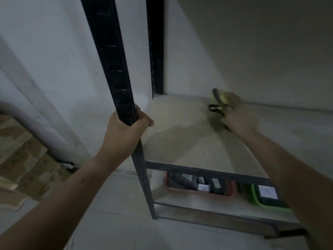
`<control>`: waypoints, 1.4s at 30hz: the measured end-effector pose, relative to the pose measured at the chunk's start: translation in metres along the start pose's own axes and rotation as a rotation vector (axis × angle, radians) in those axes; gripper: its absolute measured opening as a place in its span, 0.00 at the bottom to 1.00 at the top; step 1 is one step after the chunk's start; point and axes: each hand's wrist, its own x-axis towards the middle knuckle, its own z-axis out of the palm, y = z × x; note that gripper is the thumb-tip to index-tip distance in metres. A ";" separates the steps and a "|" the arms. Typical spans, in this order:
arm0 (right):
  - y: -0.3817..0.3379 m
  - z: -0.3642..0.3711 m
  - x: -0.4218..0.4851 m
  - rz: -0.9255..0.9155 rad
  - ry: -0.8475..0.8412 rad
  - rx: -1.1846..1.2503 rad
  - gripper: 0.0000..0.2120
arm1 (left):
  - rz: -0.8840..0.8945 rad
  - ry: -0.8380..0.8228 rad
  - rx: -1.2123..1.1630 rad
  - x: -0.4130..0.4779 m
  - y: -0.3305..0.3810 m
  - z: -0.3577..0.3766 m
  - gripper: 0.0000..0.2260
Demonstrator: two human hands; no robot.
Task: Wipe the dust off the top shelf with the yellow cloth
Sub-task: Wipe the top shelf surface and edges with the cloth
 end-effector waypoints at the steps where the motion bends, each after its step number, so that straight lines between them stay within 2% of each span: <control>1: 0.035 -0.002 0.025 0.051 0.017 -0.080 0.25 | -0.003 0.002 -0.006 0.001 -0.001 0.000 0.03; 3: 0.094 0.009 0.066 0.144 -0.074 -0.221 0.26 | 0.003 0.012 -0.020 0.002 -0.003 0.001 0.02; 5: 0.118 0.036 0.091 0.190 -0.065 -0.272 0.28 | 0.025 0.021 -0.018 0.003 -0.005 0.002 0.03; 8: 0.036 0.052 0.064 0.155 0.028 -0.258 0.31 | 0.054 0.064 -0.024 0.003 -0.008 0.005 0.08; 11: -0.041 0.079 0.046 0.017 -0.066 -0.273 0.27 | 0.062 0.090 0.006 0.003 -0.009 0.005 0.15; 13: -0.083 0.099 0.034 -0.081 -0.063 -0.335 0.25 | 0.066 0.089 0.027 0.001 -0.009 0.004 0.14; 16: -0.126 0.126 0.026 -0.205 -0.077 -0.342 0.21 | 0.067 0.072 0.019 0.001 -0.008 0.003 0.12; 21: -0.168 0.149 0.004 -0.223 -0.060 -0.354 0.16 | 0.043 0.054 0.034 0.000 -0.008 0.003 0.15; 24: -0.169 0.144 0.000 -0.299 -0.087 -0.331 0.15 | 0.049 0.060 0.039 0.000 -0.005 0.002 0.17; 25: -0.162 0.137 0.003 -0.344 -0.121 -0.256 0.16 | 0.049 0.052 0.036 0.000 -0.004 0.002 0.16; 27: -0.145 0.115 0.010 -0.457 -0.340 -0.057 0.20 | 0.039 0.042 0.012 0.000 -0.005 0.002 0.11; 29: -0.133 0.095 0.006 -0.606 -0.559 0.058 0.18 | 0.039 0.039 0.006 0.000 -0.003 0.002 0.14; 30: -0.130 0.090 0.007 -0.665 -0.553 0.066 0.18 | 0.034 0.034 0.013 0.000 -0.003 0.002 0.14; 32: -0.124 0.082 0.024 -0.621 -0.347 0.081 0.20 | 0.013 0.002 0.012 0.000 -0.005 0.001 0.04; 34: -0.112 0.084 0.050 -0.431 -0.140 -0.056 0.22 | 0.007 -0.008 0.030 0.000 -0.006 0.001 0.09; 35: -0.106 0.087 0.059 -0.347 -0.111 -0.166 0.22 | 0.012 -0.006 0.035 0.000 -0.008 0.000 0.11; 37: -0.109 0.100 0.054 -0.265 -0.148 -0.320 0.23 | 0.018 -0.010 0.032 0.001 -0.008 0.000 0.11; 38: -0.115 0.110 0.042 -0.266 -0.155 -0.322 0.24 | 0.023 -0.007 0.027 0.001 -0.008 0.000 0.11; 41: -0.145 0.134 -0.011 -0.368 -0.183 -0.120 0.19 | 0.042 0.000 0.015 0.002 -0.012 -0.001 0.05; 42: -0.156 0.132 -0.033 -0.359 -0.306 0.002 0.16 | 0.038 0.006 0.014 0.002 -0.012 -0.001 0.03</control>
